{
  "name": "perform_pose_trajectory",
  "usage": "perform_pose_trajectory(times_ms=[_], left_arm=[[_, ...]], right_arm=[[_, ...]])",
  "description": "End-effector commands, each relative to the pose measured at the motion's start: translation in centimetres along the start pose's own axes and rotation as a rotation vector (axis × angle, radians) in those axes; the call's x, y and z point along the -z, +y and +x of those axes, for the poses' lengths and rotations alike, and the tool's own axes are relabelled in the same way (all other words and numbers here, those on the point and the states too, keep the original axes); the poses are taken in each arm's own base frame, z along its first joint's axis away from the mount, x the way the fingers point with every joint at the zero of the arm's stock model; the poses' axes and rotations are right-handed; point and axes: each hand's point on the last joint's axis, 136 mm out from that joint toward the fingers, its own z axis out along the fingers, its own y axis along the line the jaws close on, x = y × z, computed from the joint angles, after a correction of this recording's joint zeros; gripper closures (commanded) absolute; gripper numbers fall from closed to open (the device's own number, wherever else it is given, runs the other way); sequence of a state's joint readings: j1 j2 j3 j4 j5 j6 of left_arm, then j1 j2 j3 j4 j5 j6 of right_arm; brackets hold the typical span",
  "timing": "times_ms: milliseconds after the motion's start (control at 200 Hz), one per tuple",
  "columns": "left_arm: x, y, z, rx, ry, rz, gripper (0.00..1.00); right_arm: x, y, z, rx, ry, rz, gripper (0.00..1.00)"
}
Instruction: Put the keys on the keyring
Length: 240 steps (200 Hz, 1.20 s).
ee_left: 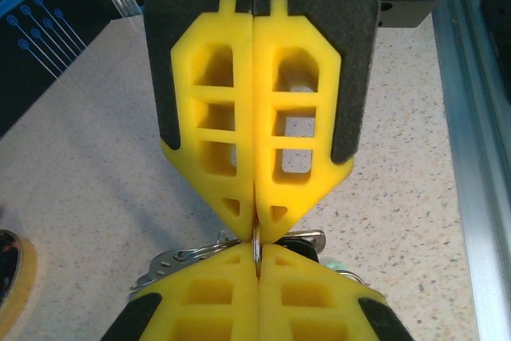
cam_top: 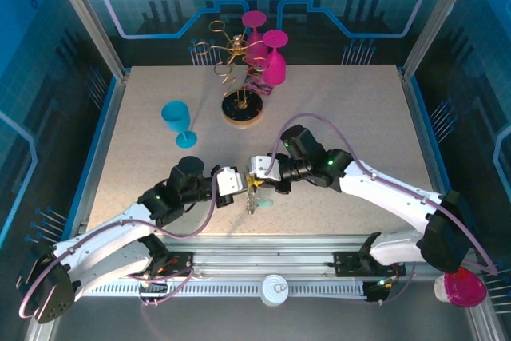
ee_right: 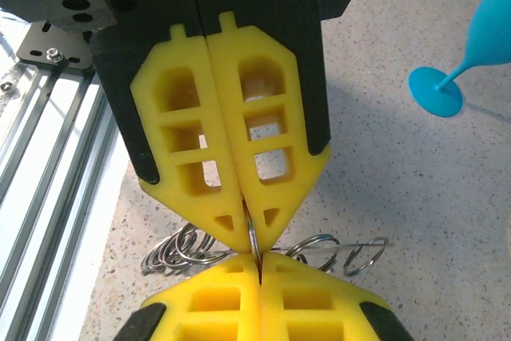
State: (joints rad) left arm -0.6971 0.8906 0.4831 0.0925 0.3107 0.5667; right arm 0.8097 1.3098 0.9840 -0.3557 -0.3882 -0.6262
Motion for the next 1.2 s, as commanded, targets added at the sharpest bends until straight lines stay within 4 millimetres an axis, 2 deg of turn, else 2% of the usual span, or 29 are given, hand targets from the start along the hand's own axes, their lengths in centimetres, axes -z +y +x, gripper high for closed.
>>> perform_pose_trajectory(times_ms=[0,130,225,355,545,826,941,1026,1121,1196], left_arm=[[-0.1,0.3,-0.7,-0.018,-0.005,-0.001,1.0],[0.1,0.3,-1.1,-0.027,-0.043,-0.011,1.0],[0.3,0.3,-1.7,-0.033,-0.092,-0.02,1.0],[0.3,-0.1,-2.2,-0.032,-0.132,-0.002,1.0],[0.3,-0.3,-2.7,-0.025,-0.162,0.008,1.0],[0.2,-0.5,-3.0,-0.003,-0.196,0.018,1.0],[0.2,-0.5,-3.1,0.0,-0.203,0.022,1.0],[0.2,-0.5,-3.1,0.002,-0.204,0.02,1.0],[0.2,-0.3,-3.0,0.004,-0.196,0.01,1.0],[0.2,0.0,-2.7,0.008,-0.173,-0.006,0.9]], right_arm=[[0.9,1.4,-3.3,0.051,-0.105,-0.054,1.0],[1.6,0.7,-3.5,-0.013,-0.203,-0.011,1.0],[2.3,0.0,-2.8,-0.1,-0.298,0.024,0.81],[2.6,-0.4,-1.8,-0.142,-0.376,0.049,0.72],[1.6,-0.1,-1.0,-0.155,-0.367,0.022,0.7],[0.7,-0.1,-0.7,-0.148,-0.358,-0.001,0.77],[0.5,-0.1,-0.5,-0.139,-0.346,-0.006,0.86],[0.6,0.0,-0.7,-0.131,-0.344,-0.015,1.0],[0.8,0.0,-1.0,-0.112,-0.329,-0.017,1.0],[0.9,0.2,-1.0,-0.088,-0.29,-0.023,1.0]])
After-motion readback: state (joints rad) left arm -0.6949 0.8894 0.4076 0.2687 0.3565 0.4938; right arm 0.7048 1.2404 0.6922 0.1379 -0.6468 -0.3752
